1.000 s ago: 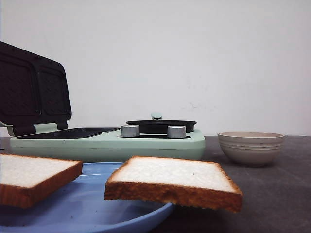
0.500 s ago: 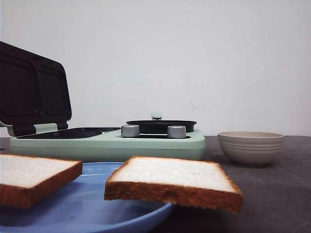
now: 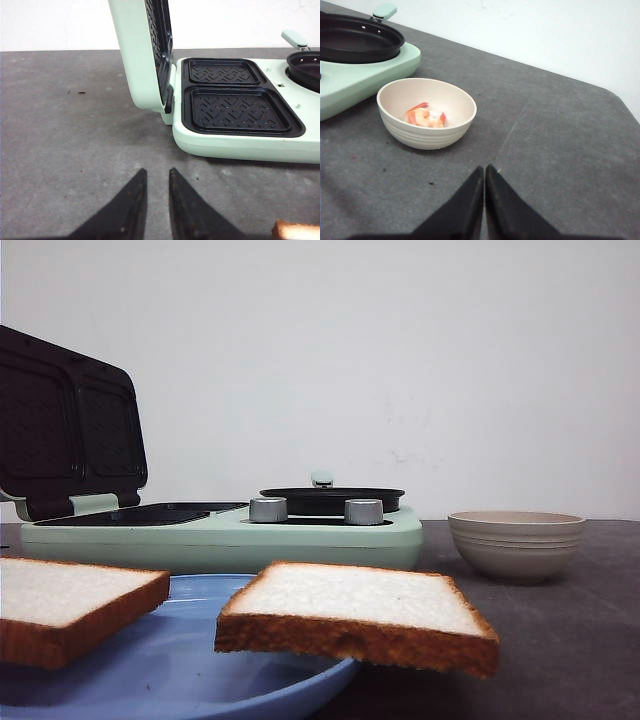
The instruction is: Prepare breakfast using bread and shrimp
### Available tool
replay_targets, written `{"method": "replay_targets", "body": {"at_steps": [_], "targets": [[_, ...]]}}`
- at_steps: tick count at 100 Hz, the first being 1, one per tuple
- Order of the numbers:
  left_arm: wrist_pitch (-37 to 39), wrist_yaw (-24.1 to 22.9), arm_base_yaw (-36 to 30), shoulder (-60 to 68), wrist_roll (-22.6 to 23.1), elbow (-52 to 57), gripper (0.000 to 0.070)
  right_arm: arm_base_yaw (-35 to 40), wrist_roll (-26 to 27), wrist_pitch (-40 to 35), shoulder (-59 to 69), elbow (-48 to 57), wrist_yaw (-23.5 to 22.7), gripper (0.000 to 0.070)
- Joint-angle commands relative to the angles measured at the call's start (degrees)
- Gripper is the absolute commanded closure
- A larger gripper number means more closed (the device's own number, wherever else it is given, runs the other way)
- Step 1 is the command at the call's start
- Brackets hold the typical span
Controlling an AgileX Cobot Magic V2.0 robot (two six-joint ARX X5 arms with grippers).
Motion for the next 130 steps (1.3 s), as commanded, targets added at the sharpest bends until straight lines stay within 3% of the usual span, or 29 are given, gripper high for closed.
{"method": "replay_targets", "body": {"at_steps": [1, 74, 130], "targets": [[-0.13, 0.09, -0.09, -0.07, 0.04, -1.01, 0.07, -0.02, 1.68, 0.61, -0.02, -0.2, -0.04, 0.07], [-0.15, 0.07, -0.07, -0.07, 0.07, -1.01, 0.07, -0.02, 2.97, 0.59, -0.02, -0.2, -0.04, 0.07], [-0.22, -0.77, -0.07, -0.07, 0.02, -1.01, 0.07, -0.02, 9.92, 1.99, -0.02, -0.2, -0.02, 0.07]]}}
